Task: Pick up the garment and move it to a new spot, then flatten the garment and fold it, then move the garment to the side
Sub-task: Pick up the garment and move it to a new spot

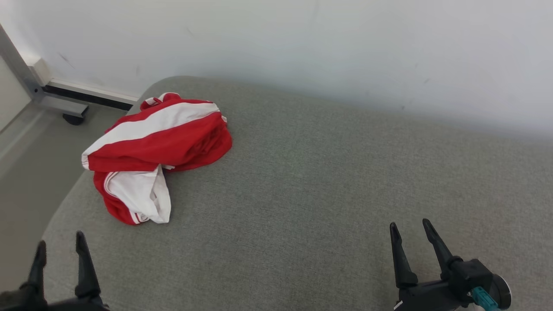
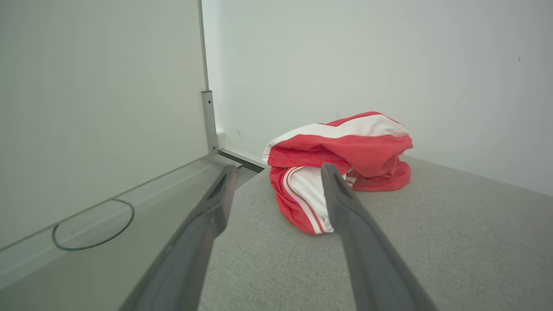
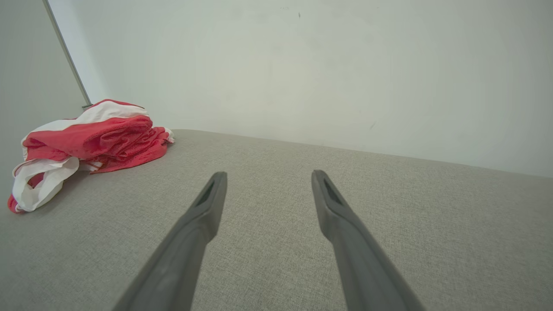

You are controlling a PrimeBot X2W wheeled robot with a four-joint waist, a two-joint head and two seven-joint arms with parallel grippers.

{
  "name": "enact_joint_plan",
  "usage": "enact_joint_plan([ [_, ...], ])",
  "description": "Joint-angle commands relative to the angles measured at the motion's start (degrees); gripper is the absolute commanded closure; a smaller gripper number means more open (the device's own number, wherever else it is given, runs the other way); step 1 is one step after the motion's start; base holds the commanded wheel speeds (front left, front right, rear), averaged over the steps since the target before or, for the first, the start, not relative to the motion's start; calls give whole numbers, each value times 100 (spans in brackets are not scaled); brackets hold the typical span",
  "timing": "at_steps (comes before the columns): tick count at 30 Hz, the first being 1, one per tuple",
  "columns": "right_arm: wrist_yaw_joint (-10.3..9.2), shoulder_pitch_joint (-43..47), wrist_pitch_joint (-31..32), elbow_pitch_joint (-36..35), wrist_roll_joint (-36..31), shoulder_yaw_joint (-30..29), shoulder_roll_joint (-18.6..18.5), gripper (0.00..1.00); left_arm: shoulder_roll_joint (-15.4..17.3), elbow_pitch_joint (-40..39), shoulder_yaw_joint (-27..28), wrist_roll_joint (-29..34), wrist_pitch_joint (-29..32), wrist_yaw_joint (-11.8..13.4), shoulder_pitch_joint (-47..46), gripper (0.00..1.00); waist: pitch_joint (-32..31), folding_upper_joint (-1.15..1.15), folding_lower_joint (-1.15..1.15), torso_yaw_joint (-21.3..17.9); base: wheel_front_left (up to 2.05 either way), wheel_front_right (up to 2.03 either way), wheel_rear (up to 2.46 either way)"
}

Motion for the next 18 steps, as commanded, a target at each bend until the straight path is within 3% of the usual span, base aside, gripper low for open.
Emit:
enact_joint_plan([
  [1, -12, -94, -3, -29, -41, 6, 1, 0, 101, 37, 17, -66, -21, -33, -221, 0, 319, 0, 0, -304, 0, 0, 0],
  [18, -12, -944, -4, -560, -125, 24, 5, 0, 1403, 1226, 227, -713, 286, -189, -3016, 0, 1838, 0, 0, -1807, 0, 0, 0],
])
